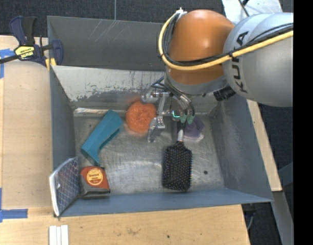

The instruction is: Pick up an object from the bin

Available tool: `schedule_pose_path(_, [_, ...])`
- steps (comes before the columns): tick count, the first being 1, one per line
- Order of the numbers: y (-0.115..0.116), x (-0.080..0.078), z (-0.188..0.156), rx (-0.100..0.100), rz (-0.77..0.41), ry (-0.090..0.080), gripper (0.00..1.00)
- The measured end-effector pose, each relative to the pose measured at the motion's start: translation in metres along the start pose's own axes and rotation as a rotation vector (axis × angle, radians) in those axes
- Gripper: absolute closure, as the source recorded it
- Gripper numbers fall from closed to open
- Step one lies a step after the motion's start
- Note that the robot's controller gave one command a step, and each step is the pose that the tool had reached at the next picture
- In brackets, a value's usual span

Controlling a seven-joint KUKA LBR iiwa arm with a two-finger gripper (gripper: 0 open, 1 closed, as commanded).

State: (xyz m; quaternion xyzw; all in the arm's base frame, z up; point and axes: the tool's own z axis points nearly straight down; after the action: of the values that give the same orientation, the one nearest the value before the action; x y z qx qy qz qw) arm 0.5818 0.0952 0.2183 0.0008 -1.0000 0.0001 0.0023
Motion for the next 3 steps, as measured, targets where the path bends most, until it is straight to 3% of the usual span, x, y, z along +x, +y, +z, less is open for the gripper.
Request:
schedule_pose_path(1, [0.000, -0.002, -0.004, -0.001, 0.002, -0.008, 0.00])
schedule_pose_path(2, [0.036, -0.012, 0.035, -0.001, -0.043, -0.012, 0.00])
schedule_pose_path(3, [0.054, -0.015, 0.043, 0.000, -0.196, -0.001, 0.00])
